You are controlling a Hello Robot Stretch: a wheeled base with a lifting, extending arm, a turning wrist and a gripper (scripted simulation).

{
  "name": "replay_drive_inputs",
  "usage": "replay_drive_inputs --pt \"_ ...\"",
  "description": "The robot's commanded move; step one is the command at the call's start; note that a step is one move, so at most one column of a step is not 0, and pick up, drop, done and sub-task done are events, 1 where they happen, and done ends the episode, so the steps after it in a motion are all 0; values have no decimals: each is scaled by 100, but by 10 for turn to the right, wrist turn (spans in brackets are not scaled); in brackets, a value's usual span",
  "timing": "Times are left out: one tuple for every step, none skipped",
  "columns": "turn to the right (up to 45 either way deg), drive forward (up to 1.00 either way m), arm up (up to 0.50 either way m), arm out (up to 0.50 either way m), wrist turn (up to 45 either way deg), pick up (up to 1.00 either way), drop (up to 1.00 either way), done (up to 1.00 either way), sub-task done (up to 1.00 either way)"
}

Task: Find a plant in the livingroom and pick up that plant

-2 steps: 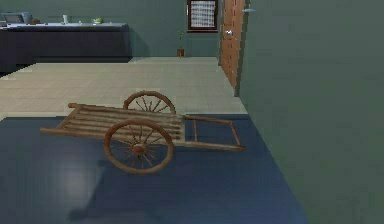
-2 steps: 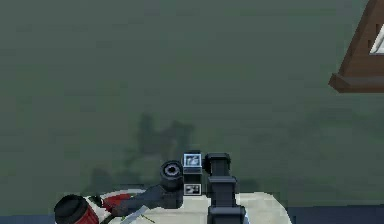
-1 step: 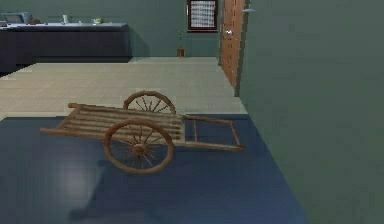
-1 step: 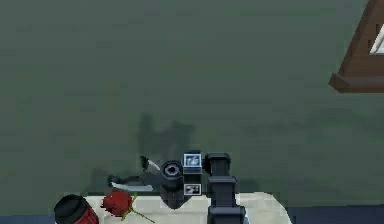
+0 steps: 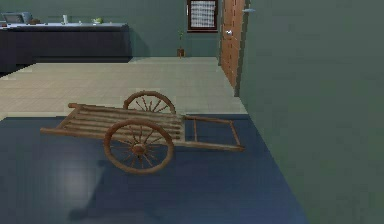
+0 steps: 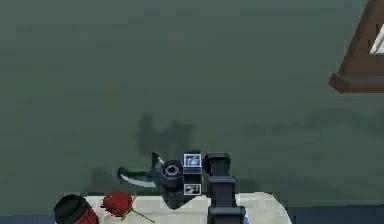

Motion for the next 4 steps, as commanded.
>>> replay_drive_inputs --pt "0 0 -30 0 0 0 0 0 0" --pt "0 0 0 0 0 100 0 0 0" --pt "0 0 10 0 0 0 0 0 0" --pt "0 0 0 0 0 0 0 100 0"
